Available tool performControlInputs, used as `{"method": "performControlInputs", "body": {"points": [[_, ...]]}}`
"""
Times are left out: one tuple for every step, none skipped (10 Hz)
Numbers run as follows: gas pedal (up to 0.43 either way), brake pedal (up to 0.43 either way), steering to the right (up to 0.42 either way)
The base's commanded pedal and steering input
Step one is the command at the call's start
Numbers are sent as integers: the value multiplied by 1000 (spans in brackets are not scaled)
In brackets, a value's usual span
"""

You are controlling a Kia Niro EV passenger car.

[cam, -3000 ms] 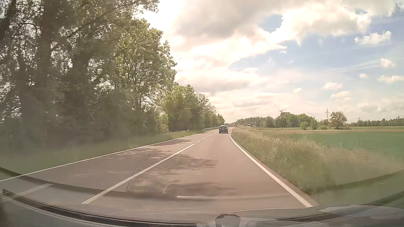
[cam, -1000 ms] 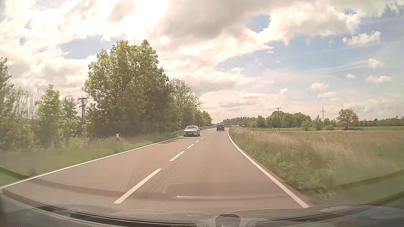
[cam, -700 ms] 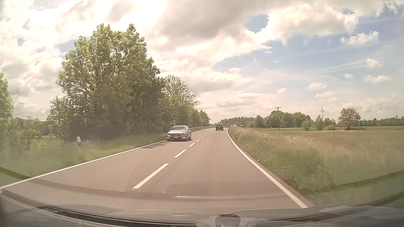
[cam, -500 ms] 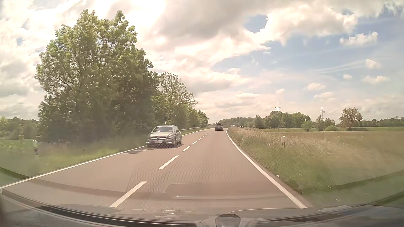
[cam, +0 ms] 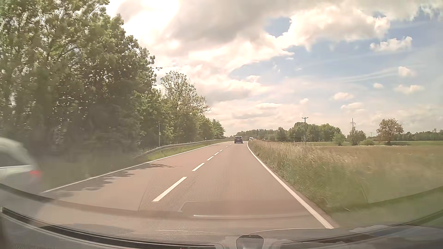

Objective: Follow the waypoints while adhering to traffic rules and regulations

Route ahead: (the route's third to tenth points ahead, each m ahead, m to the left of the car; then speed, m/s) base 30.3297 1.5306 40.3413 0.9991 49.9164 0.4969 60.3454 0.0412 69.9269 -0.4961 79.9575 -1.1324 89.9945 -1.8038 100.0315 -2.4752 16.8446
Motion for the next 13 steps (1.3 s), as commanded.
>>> {"method": "performControlInputs", "body": {"points": [[169, 0, 7], [169, 0, 7], [169, 0, 6], [169, 0, 6], [169, 0, 6], [169, 0, 5], [169, 0, 6], [169, 0, 6], [169, 0, 6], [169, 0, 5], [169, 0, 5], [169, 0, 5], [169, 0, 4]]}}
